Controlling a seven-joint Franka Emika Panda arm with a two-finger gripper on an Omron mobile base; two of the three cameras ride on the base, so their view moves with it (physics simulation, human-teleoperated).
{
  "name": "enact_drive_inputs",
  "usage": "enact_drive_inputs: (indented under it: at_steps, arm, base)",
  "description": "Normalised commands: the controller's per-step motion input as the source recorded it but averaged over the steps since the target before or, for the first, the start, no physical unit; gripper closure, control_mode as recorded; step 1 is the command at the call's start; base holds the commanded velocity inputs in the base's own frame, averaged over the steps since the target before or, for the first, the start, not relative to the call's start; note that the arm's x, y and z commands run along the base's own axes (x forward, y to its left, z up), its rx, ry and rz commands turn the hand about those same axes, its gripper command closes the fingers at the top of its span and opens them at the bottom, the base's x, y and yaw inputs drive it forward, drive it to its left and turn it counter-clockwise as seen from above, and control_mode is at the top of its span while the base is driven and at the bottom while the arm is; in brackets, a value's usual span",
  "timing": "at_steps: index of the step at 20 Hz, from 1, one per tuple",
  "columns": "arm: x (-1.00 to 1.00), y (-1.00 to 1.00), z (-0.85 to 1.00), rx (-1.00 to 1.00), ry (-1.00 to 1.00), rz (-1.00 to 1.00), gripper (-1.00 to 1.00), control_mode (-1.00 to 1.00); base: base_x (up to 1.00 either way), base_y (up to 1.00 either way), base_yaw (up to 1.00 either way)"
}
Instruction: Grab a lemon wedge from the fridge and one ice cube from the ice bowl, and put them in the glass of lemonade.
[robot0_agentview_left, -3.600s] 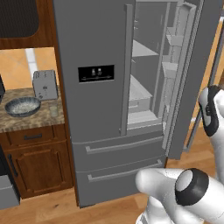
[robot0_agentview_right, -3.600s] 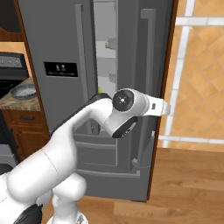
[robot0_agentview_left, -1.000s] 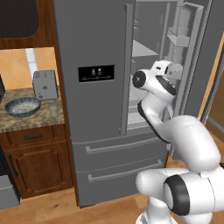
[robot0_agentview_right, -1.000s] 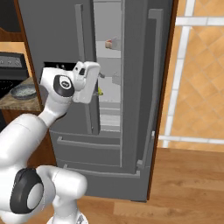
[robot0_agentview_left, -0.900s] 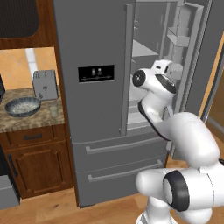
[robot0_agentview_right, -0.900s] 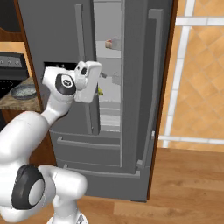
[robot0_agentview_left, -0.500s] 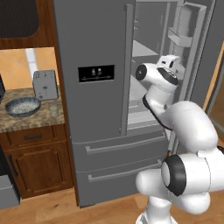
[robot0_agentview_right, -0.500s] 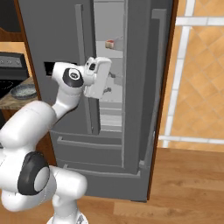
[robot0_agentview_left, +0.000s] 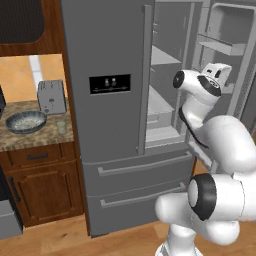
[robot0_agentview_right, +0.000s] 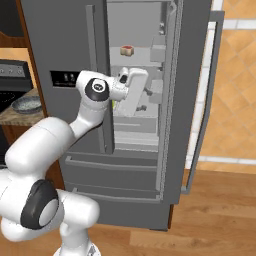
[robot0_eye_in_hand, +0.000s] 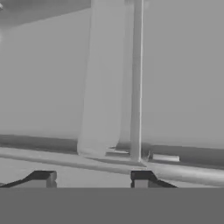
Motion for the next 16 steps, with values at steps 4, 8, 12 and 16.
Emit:
enact_drive_inputs:
  at_steps: [4,8,12,16]
  arm:
    - [-0.92,0.03,0.01,0.00,-0.43,0.02,-1.00,-1.00]
    - [-1.00,0.71,0.18,0.08,-0.62,0.06,-1.00,-1.00]
    - [-0.97,0.99,0.00,0.32,-0.57,0.02,-1.00,-1.00]
    - [-0.70,1.00,0.00,0.54,-0.38,0.10,-1.00,-1.00]
  base:
    - [0.00,0.00,0.00]
    - [0.00,0.00,0.00]
    - [0.00,0.00,0.00]
    - [0.00,0.00,0.00]
